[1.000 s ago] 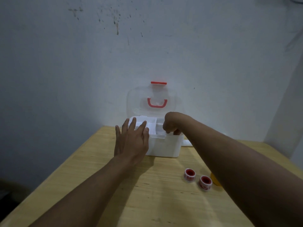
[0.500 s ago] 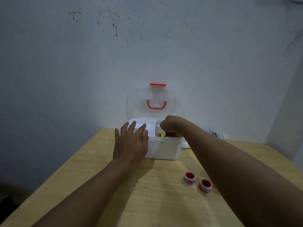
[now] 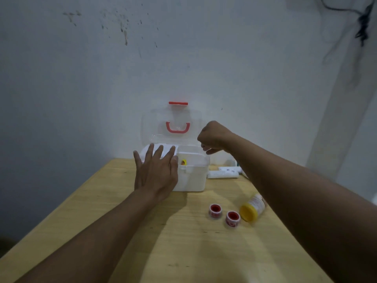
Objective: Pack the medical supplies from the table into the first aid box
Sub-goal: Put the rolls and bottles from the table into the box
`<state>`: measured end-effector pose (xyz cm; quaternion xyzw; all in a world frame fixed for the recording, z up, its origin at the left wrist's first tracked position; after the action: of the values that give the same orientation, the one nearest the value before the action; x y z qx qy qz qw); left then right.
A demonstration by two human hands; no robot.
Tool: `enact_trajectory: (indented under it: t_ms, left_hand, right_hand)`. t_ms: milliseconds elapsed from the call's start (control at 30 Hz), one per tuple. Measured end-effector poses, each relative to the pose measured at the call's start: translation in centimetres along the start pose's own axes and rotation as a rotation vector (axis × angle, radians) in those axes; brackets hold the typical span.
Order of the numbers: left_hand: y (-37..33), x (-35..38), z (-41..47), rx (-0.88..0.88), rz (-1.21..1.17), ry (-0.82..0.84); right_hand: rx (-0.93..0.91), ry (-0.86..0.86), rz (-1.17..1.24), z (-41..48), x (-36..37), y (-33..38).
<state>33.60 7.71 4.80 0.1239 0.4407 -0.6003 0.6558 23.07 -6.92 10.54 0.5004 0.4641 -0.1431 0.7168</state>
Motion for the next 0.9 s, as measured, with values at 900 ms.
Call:
enact_trajectory:
  t_ms: [900]
  left_hand:
    - [-1.4, 1.7, -1.1, 0.066, 0.128, -0.049]
  right_hand:
    - [-0.048, 0.134, -0.79, 2.3, 3.7, -12.7]
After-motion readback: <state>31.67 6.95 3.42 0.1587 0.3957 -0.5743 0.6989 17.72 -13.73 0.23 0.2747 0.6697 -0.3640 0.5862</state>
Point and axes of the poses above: each hand's wrist, its own z-axis towards the middle knuckle, its own x-axis out of the palm, y = z × x, the point moved 10 cm from there along z, towards the middle knuckle, and after that the axes turned 9 degrees about -z, right-handed, at the moved point
